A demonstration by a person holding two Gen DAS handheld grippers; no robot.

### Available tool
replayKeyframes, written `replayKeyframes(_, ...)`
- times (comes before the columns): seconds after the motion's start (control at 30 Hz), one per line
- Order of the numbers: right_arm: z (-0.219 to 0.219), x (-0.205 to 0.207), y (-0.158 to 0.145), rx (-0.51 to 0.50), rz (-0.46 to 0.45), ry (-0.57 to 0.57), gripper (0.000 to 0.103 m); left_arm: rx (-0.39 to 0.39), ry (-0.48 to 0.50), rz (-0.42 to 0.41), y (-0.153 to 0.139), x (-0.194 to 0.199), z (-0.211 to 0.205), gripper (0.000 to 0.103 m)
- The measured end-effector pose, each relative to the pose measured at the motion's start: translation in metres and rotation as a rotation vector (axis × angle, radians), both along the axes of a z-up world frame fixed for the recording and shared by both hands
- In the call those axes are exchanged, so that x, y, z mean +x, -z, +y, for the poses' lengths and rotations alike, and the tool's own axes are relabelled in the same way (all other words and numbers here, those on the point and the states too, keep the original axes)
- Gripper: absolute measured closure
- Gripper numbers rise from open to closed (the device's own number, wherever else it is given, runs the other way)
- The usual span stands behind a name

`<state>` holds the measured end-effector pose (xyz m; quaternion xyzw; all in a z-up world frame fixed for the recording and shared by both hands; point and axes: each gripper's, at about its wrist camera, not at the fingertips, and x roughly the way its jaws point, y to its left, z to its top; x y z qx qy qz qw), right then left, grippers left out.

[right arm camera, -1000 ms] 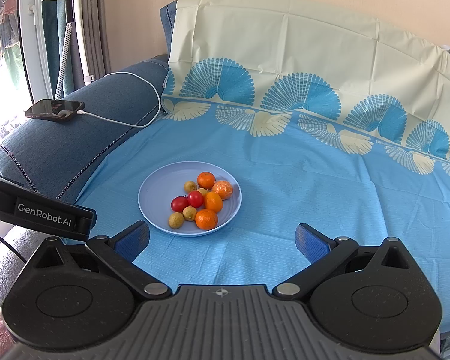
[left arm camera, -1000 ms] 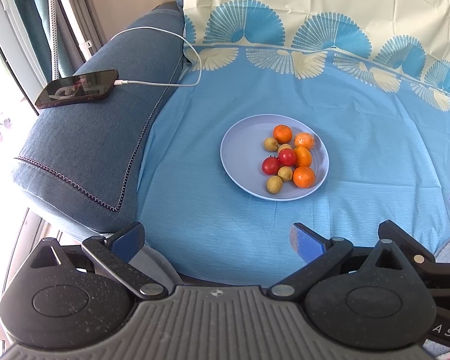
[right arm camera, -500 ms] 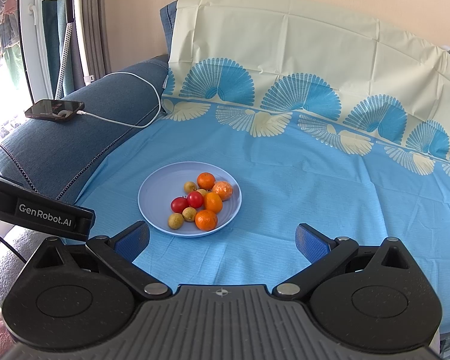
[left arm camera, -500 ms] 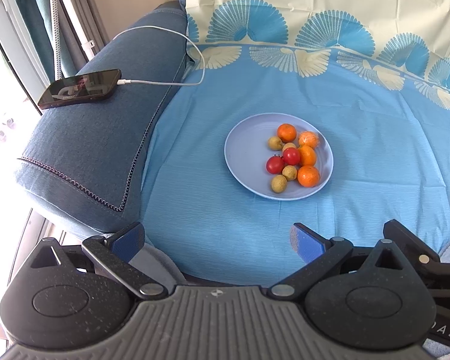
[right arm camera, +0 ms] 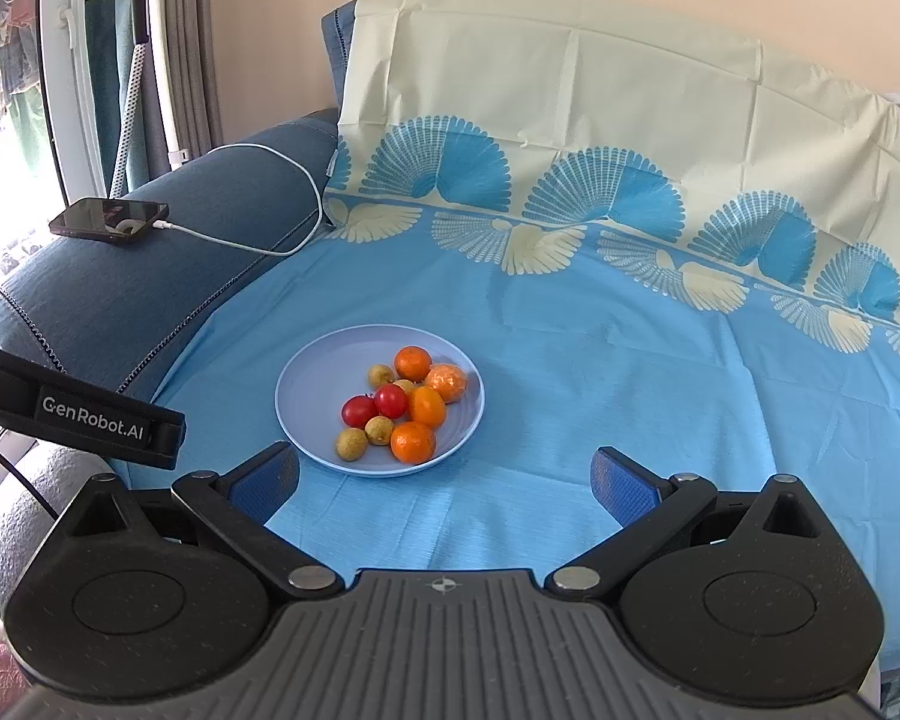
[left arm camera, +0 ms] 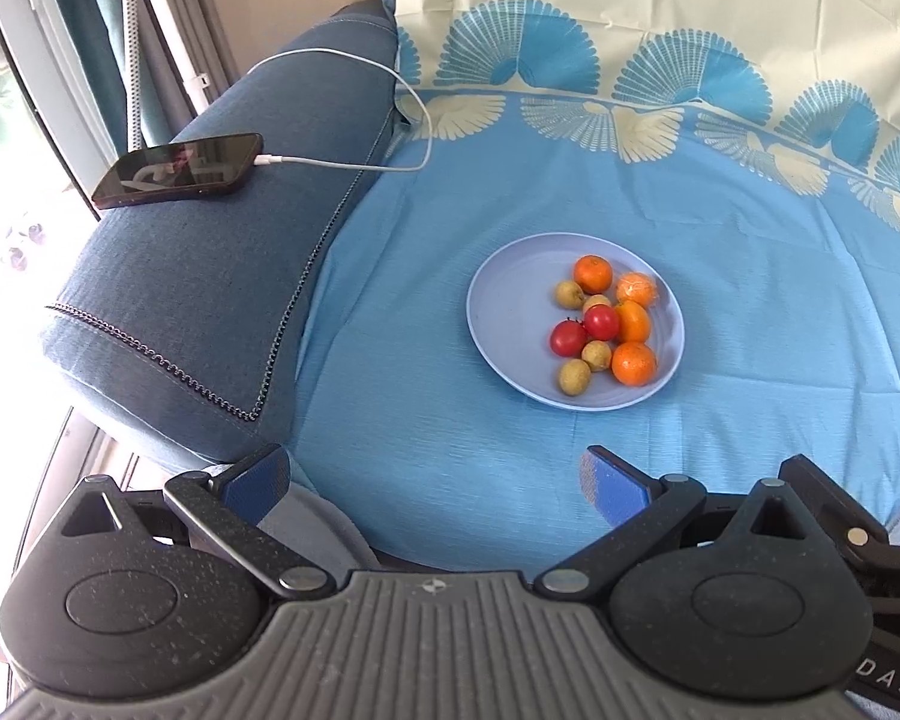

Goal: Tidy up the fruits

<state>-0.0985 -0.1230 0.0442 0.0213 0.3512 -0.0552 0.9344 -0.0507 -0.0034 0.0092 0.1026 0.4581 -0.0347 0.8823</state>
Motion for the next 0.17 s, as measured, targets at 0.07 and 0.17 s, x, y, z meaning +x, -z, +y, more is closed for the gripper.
replayKeyframes(0.07,-0.0002,0.0008,-0.0002,0.001,0.0,-0.002,0.001,0.008,-0.016,-0.01,-0.0008,-0.0007,0.0012,0.0)
replayKeyframes(0.17,-0.0005,0.0015,-0.0002,0.005,-0.001,-0.001,0.001,0.011,-0.029,-0.025,-0.0025,-0.0014,0.0032,0.0)
